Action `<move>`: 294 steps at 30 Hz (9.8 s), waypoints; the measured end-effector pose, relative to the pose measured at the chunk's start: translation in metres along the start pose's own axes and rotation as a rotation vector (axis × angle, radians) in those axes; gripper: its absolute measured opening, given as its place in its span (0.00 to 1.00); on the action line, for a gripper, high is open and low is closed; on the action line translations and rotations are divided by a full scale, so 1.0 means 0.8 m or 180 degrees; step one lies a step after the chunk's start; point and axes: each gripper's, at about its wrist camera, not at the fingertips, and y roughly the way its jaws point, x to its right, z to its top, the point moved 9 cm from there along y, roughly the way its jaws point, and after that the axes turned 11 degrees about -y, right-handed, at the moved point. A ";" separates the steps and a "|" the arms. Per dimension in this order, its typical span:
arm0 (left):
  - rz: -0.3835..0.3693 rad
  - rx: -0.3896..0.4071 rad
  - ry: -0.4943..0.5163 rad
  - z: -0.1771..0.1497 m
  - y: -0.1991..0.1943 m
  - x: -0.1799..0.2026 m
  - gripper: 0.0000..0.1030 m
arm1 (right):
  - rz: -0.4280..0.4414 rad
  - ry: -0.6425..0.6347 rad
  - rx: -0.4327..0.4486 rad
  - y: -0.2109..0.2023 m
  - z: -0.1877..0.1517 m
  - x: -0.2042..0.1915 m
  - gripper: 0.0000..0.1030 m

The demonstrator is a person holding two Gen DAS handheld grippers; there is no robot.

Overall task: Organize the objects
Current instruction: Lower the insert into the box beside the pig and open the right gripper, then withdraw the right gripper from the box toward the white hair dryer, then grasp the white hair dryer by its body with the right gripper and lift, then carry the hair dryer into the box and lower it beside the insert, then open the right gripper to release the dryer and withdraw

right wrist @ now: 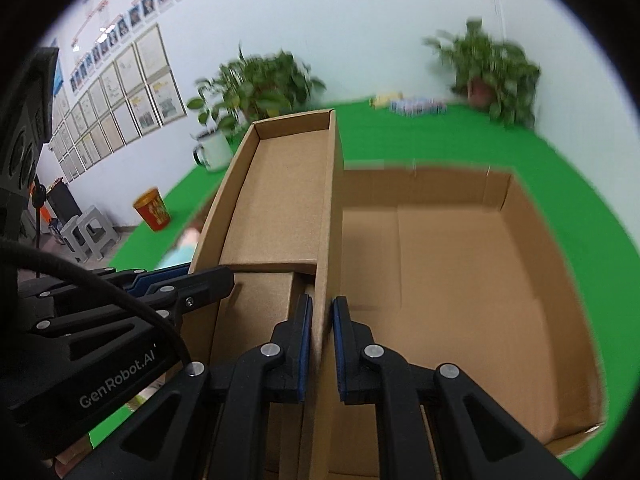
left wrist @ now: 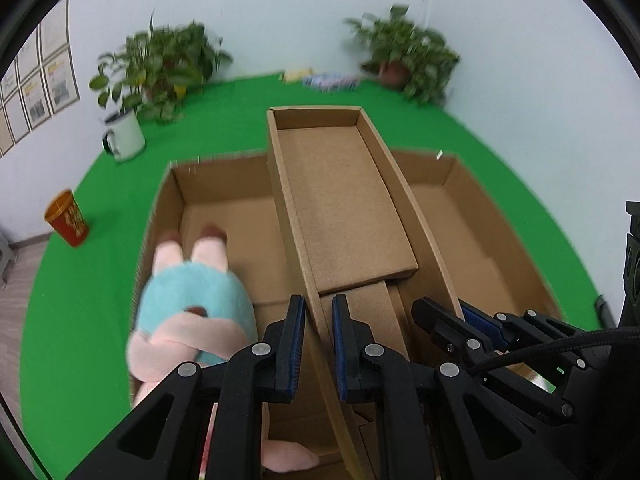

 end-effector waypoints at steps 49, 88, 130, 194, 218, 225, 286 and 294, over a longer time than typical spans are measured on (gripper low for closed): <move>0.0121 0.0654 -0.0222 -0.070 -0.095 -0.068 0.54 | 0.0100 -0.0152 -0.0502 0.021 -0.047 -0.024 0.58; 0.0137 0.1075 -0.0281 -0.094 -0.132 -0.064 0.84 | -0.0274 -0.0554 0.0173 -0.070 -0.054 -0.027 0.77; -0.1333 -0.0522 -0.0637 -0.258 -0.054 0.046 0.96 | 0.0328 -0.0346 -0.0180 -0.157 -0.268 -0.082 0.74; -0.1154 0.0131 0.0183 0.044 -0.136 0.165 0.28 | -0.0504 -0.0301 0.0478 -0.165 -0.045 -0.032 0.53; -0.0525 -0.0829 0.0161 0.013 0.120 0.111 0.26 | 0.0070 0.0033 -0.0494 -0.013 -0.084 0.003 0.54; -0.0434 -0.0910 0.0229 -0.002 0.138 0.104 0.21 | 0.0552 0.0091 -0.0443 -0.032 -0.085 -0.002 0.56; 0.0007 0.1081 -0.0043 -0.042 -0.100 0.012 0.94 | -0.0435 -0.0119 0.0207 -0.080 -0.050 0.034 0.80; -0.0009 0.1466 -0.0301 -0.099 -0.160 0.028 0.99 | -0.0654 -0.0267 0.0587 -0.144 -0.092 0.013 0.80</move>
